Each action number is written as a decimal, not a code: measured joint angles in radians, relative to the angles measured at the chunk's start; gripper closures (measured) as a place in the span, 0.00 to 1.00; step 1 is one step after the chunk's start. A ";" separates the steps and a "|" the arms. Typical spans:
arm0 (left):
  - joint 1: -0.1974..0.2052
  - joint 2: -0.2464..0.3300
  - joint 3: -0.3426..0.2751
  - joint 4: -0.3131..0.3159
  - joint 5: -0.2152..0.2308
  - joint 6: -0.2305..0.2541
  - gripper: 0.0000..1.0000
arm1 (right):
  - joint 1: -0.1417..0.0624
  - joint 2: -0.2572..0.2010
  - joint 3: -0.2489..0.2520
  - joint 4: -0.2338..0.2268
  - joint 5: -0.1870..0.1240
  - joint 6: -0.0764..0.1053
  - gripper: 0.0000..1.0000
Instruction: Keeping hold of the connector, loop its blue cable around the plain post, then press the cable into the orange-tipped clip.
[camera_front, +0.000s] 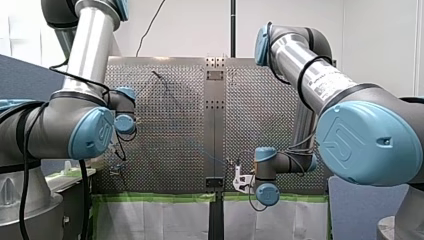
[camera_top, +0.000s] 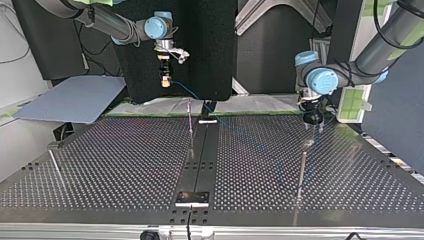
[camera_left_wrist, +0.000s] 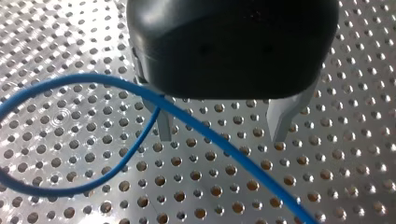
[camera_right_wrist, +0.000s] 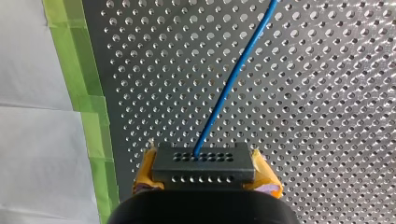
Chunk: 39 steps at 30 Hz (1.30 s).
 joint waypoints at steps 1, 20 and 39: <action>0.002 0.000 -0.002 0.008 0.008 -0.008 0.00 | 0.000 0.000 0.000 0.000 0.000 0.000 1.00; 0.037 -0.082 0.113 0.075 -0.041 -0.062 0.00 | 0.002 0.000 -0.001 -0.001 -0.007 0.003 1.00; 0.046 -0.081 0.137 -0.020 -0.213 0.109 0.00 | 0.002 0.000 -0.003 -0.001 -0.008 0.003 1.00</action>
